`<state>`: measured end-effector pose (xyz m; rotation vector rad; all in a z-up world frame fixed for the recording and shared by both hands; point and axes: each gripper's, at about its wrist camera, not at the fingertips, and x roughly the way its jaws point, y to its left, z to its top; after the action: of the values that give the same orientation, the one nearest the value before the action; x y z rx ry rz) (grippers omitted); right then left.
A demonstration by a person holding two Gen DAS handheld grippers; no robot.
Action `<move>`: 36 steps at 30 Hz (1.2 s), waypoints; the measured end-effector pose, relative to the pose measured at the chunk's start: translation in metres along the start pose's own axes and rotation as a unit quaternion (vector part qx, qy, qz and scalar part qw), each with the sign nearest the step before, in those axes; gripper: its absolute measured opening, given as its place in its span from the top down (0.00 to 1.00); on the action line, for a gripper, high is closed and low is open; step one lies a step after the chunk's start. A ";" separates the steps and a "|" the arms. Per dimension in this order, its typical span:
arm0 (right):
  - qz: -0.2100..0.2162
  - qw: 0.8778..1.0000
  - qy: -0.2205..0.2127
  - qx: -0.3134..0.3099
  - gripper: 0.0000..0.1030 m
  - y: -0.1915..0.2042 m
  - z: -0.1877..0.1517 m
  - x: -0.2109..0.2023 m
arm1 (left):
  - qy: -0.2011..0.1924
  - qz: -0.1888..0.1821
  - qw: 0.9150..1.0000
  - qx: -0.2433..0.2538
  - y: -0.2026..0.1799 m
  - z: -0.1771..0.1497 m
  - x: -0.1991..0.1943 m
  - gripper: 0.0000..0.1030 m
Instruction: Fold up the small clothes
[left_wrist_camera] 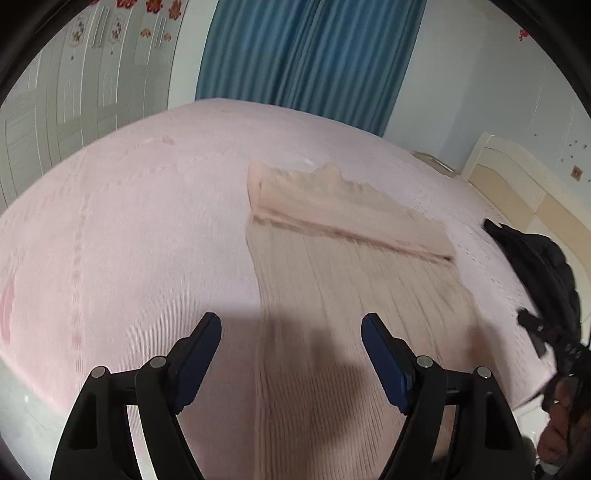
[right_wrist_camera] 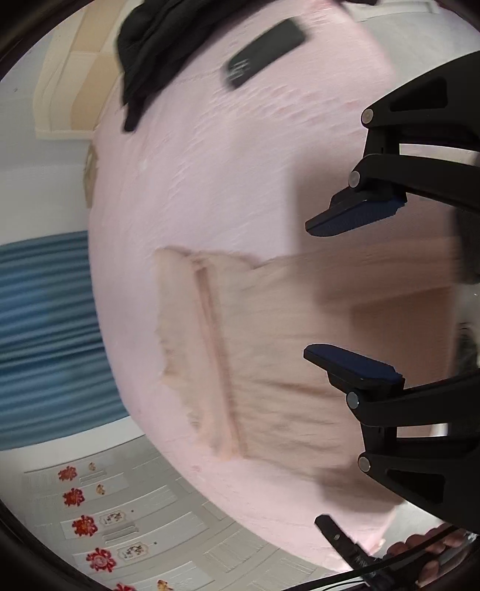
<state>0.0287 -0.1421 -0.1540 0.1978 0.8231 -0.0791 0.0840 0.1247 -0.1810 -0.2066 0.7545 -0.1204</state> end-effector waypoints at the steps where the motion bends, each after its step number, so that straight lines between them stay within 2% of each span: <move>1: -0.004 1.000 -0.008 -0.002 0.41 0.005 0.018 0.010 | -0.006 0.004 1.000 0.004 -0.001 0.014 0.012 0.26; 5: -0.004 1.000 -0.028 0.000 0.41 0.020 0.077 0.047 | -0.019 0.018 1.000 -0.009 0.004 0.068 0.067 0.26; 8: 0.005 0.999 -0.029 0.013 0.41 0.029 0.117 0.079 | 0.000 0.004 1.000 -0.021 0.008 0.097 0.106 0.26; 10: 0.006 1.000 -0.027 0.011 0.41 0.033 0.129 0.097 | 0.003 0.019 1.000 -0.018 0.007 0.104 0.123 0.26; 12: -0.002 1.000 -0.024 0.003 0.41 0.034 0.128 0.111 | 0.003 0.031 0.999 -0.019 0.010 0.102 0.136 0.26; 14: -0.004 1.000 -0.021 0.013 0.41 0.028 0.113 0.124 | 0.015 0.001 0.999 -0.029 0.017 0.091 0.144 0.27; 15: -0.006 1.000 -0.014 0.020 0.41 0.023 0.105 0.132 | 0.021 -0.018 0.999 -0.029 0.020 0.087 0.147 0.28; 16: -0.015 1.000 0.006 0.024 0.41 0.020 0.098 0.142 | 0.020 -0.021 0.999 -0.031 0.022 0.085 0.147 0.29; 19: -0.023 0.999 0.031 0.013 0.44 0.021 0.095 0.158 | 0.000 -0.035 0.999 -0.039 0.026 0.087 0.145 0.30; 20: -0.033 0.999 0.028 0.014 0.44 0.023 0.095 0.158 | -0.008 -0.041 0.998 -0.046 0.027 0.088 0.144 0.30; 22: -0.025 0.999 0.020 0.029 0.44 0.024 0.095 0.156 | -0.018 -0.048 0.998 -0.045 0.024 0.092 0.146 0.35; 24: -0.016 0.999 0.022 0.027 0.44 0.028 0.096 0.156 | -0.015 -0.044 0.999 -0.024 0.015 0.094 0.152 0.38; 28: -0.035 0.999 0.024 0.009 0.44 0.030 0.096 0.158 | -0.012 -0.018 1.000 0.001 0.003 0.095 0.159 0.40; 33: -0.042 0.999 0.027 -0.009 0.44 0.027 0.093 0.161 | -0.012 -0.005 0.999 -0.030 0.014 0.100 0.162 0.40; 35: -0.037 0.999 0.032 -0.004 0.44 0.024 0.094 0.164 | -0.003 -0.012 0.999 -0.045 0.020 0.100 0.166 0.42; 36: -0.034 0.999 0.035 -0.003 0.44 0.022 0.094 0.165 | 0.000 -0.018 0.999 -0.049 0.022 0.100 0.167 0.46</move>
<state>0.2116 -0.1385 -0.2101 0.1684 0.9002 -0.1350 0.2748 0.1301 -0.2267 -0.3133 0.7584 -0.1182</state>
